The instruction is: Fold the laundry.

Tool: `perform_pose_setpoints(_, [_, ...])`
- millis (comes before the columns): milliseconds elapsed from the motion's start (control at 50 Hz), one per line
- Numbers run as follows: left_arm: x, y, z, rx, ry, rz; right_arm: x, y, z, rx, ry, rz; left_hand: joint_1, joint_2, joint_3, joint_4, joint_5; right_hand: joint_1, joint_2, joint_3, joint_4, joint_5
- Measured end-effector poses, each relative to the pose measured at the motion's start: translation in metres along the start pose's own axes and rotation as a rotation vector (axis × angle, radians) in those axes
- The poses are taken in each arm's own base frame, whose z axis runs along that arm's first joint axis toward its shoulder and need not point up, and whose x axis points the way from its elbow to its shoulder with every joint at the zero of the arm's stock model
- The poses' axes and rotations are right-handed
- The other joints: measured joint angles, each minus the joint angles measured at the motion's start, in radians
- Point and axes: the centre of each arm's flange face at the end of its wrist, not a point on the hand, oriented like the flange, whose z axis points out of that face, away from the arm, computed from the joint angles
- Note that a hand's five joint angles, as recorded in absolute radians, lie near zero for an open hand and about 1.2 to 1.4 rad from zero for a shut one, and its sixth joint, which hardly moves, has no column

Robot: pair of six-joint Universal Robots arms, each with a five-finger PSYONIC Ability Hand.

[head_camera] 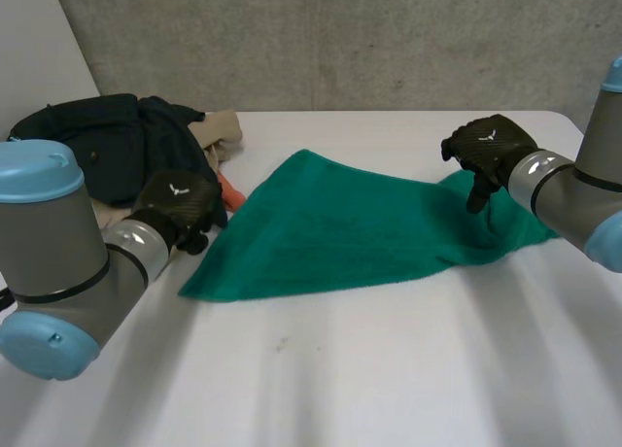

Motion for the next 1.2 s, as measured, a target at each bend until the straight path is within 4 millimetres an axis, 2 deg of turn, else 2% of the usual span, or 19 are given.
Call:
perform_pose_setpoints(60, [0.006,0.003,-0.006,-0.034,0.037,0.001,-0.001,0.0,-0.003,-0.014,-0.005,0.012,-0.084,-0.077,-0.081,-0.076,-0.077,0.0,-0.007,0.0,-0.004,-0.005])
perform_pose_setpoints(80, [0.01,0.005,-0.009,-0.055,0.062,0.002,-0.003,0.002,-0.006,-0.028,-0.013,0.021,-0.187,-0.18,-0.18,-0.184,-0.182,0.0,-0.007,0.0,-0.006,-0.008])
perform_pose_setpoints(200, [0.019,0.017,-0.011,-0.113,0.126,0.012,-0.011,0.012,-0.011,-0.072,-0.046,0.041,-0.224,-0.23,-0.234,-0.239,-0.239,0.0,-0.007,0.0,-0.006,-0.008])
perform_pose_setpoints(400, [0.018,0.049,0.017,-0.189,0.159,0.059,-0.033,0.039,-0.018,-0.135,-0.106,0.07,-0.224,-0.231,-0.234,-0.239,-0.239,0.0,-0.007,0.0,-0.006,-0.008])
perform_pose_setpoints(520, [0.018,0.059,0.031,-0.211,0.165,0.068,-0.037,0.047,-0.018,-0.124,-0.099,0.073,-0.225,-0.234,-0.237,-0.241,-0.242,0.0,-0.007,0.0,-0.006,-0.008])
perform_pose_setpoints(680, [0.024,0.065,0.038,-0.233,0.19,0.07,-0.038,0.051,-0.016,-0.116,-0.089,0.064,-0.231,-0.254,-0.257,-0.261,-0.261,0.0,-0.007,0.0,-0.006,-0.008])
perform_pose_setpoints(760, [0.027,0.064,0.041,-0.225,0.19,0.077,-0.039,0.052,-0.015,-0.119,-0.089,0.064,-0.194,-0.208,-0.213,-0.226,-0.225,0.0,-0.007,0.0,-0.006,-0.008])
perform_pose_setpoints(800, [0.028,0.063,0.044,-0.217,0.185,0.085,-0.039,0.053,-0.015,-0.121,-0.089,0.064,0.015,-0.01,-0.029,-0.028,-0.033,0.0,-0.007,0.0,-0.006,-0.008])
perform_pose_setpoints(840, [0.029,0.062,0.046,-0.21,0.18,0.095,-0.039,0.053,-0.015,-0.121,-0.088,0.063,0.107,0.107,0.096,0.106,0.096,0.0,-0.007,0.0,-0.006,-0.008])
perform_pose_setpoints(980, [0.031,0.055,0.049,-0.193,0.171,0.124,-0.037,0.054,-0.015,-0.123,-0.078,0.064,0.107,0.15,0.134,0.146,0.113,0.0,-0.007,0.0,-0.006,-0.008])
perform_pose_setpoints(1080, [0.026,0.037,0.04,-0.164,0.172,0.116,-0.033,0.054,-0.015,-0.123,-0.07,0.068,0.107,0.15,0.134,0.146,0.113,0.0,-0.007,0.0,-0.006,-0.007])
perform_pose_setpoints(1200, [0.016,0.0,0.013,-0.088,0.168,0.059,-0.027,0.049,-0.018,-0.117,-0.059,0.063,0.107,0.15,0.134,0.146,0.113,-0.001,-0.007,0.0,-0.006,-0.008])
